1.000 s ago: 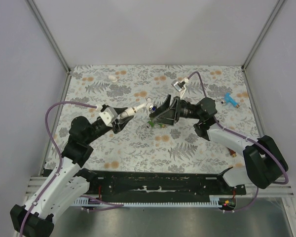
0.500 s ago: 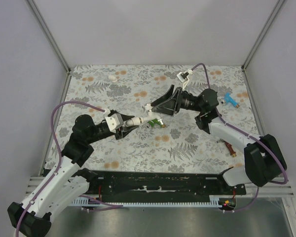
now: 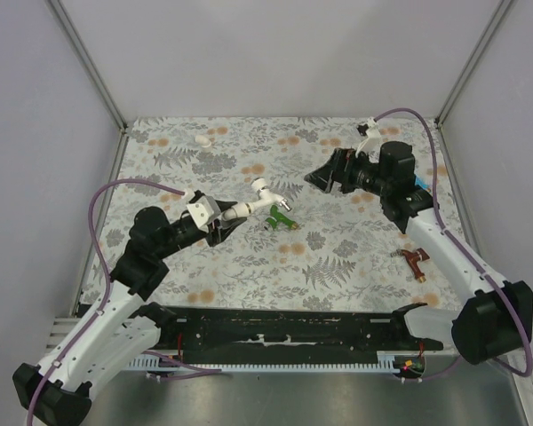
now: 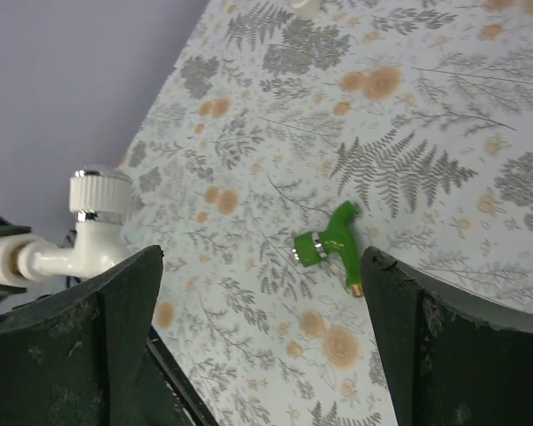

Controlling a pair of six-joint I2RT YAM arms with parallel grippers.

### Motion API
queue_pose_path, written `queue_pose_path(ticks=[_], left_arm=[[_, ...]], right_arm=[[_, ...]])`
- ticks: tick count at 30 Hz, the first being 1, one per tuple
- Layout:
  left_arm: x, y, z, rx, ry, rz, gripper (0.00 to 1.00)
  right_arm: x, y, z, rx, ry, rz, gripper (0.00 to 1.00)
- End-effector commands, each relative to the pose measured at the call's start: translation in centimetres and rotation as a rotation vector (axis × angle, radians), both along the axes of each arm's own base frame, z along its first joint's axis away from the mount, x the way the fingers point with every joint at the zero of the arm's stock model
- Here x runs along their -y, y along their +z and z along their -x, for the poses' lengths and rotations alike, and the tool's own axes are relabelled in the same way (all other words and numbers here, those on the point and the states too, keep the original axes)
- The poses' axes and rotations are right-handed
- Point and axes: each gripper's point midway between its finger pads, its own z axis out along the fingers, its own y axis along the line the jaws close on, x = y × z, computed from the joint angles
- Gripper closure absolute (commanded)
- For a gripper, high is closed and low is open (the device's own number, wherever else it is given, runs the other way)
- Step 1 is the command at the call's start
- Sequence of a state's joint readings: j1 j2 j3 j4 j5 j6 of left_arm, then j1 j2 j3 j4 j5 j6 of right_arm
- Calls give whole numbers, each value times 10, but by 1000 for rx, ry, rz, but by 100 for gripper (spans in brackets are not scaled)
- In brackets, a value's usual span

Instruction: Install the water faucets

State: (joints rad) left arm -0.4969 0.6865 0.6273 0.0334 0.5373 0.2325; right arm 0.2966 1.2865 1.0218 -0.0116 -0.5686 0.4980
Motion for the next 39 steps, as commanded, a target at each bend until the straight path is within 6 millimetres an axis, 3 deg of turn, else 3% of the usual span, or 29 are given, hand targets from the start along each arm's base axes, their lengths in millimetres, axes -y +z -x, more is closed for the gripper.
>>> queue_pose_path(ticks=[1,6,9,13,18,24,31,39], left_arm=[[-6,48,-5,94,58,119,98],[-1,53,3,85,14,147,98],[2,56,8,81,-14,159,98],[7,60,16,72,-67,183,98],[15,72,28,21,-141,259,98],[24,94,26,-161,-165,371,98],[34,119,41,-320,-268,479,98],[38,123,57,-406,-355,496,98]], right_arm=[[39,-36,13,17,-117,196,2],[44,-28,27,154,-101,194,2],[40,-7,47,270,5,229,2],[24,17,80,468,216,215,2],[5,58,120,763,383,79,2],[-13,79,156,943,570,77,2],[-24,89,167,1033,654,93,2],[-30,98,145,1093,594,104,2]])
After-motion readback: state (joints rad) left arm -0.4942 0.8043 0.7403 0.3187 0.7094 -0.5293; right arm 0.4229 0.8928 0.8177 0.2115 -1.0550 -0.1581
